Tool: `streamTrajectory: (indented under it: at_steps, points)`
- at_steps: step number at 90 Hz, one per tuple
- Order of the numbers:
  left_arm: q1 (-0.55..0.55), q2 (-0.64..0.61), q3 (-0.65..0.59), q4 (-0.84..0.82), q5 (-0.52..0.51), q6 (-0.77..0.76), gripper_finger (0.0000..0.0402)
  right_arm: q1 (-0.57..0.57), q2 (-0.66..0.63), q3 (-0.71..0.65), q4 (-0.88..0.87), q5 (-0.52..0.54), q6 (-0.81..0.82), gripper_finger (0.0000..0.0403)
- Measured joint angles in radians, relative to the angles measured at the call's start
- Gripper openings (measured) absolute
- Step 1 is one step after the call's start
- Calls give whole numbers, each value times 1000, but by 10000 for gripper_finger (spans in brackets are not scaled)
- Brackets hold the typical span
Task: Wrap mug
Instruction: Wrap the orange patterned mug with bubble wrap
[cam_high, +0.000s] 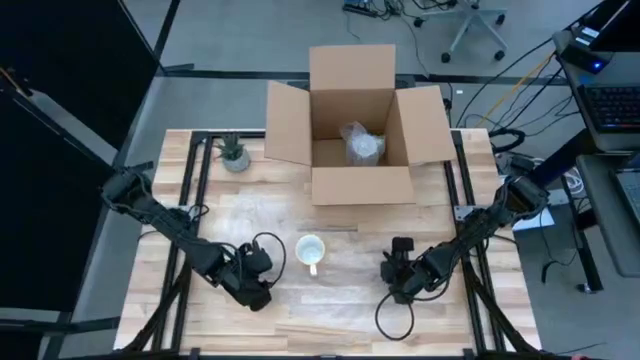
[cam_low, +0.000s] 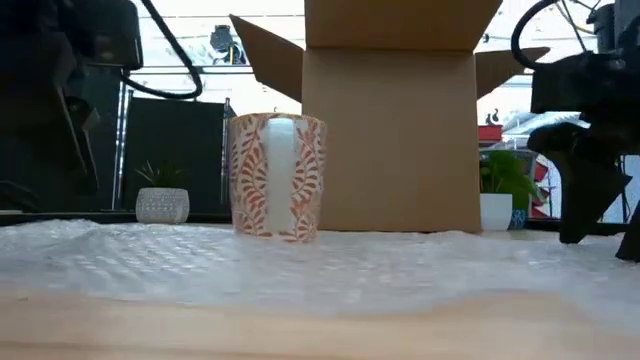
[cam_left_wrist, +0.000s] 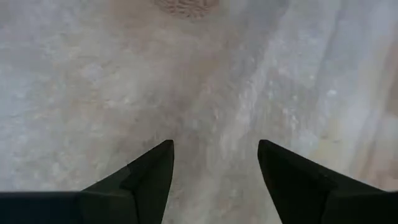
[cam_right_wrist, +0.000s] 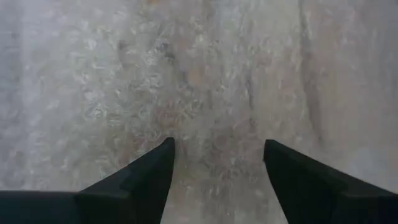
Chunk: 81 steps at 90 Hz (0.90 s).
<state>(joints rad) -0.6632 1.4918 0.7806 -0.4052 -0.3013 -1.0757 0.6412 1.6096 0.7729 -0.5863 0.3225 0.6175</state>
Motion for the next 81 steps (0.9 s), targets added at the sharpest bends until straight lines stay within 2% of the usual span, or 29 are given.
streamTrajectory:
  at_steps: [11, 27, 35, 46, 57, 62, 72, 81]
  points:
    - [1, 0, 0, -7, 61, -43, 222, 30, -38, -6, -105, -6, 36, 233]
    - [1, 0, 54, -28, 35, -39, 222, 92, -123, -8, -216, -32, 138, 233]
    - [2, 0, 82, -63, -16, -8, 222, 110, -167, -8, -214, -20, 221, 233]
    - [11, 0, 88, -67, -111, 26, 222, 112, -198, -7, -76, 27, 259, 233]
    - [44, 0, 88, -66, -346, 43, 222, 112, -192, -6, 49, 144, 230, 233]
    - [63, 0, 88, -68, -414, 58, 222, 111, -183, -6, 72, 177, 239, 233]
    - [84, 0, 88, -94, -411, 174, 222, 125, -168, -6, 74, 147, 301, 233]
    - [92, 0, 82, -115, -366, 203, 221, 158, -159, -6, 70, 114, 327, 233]
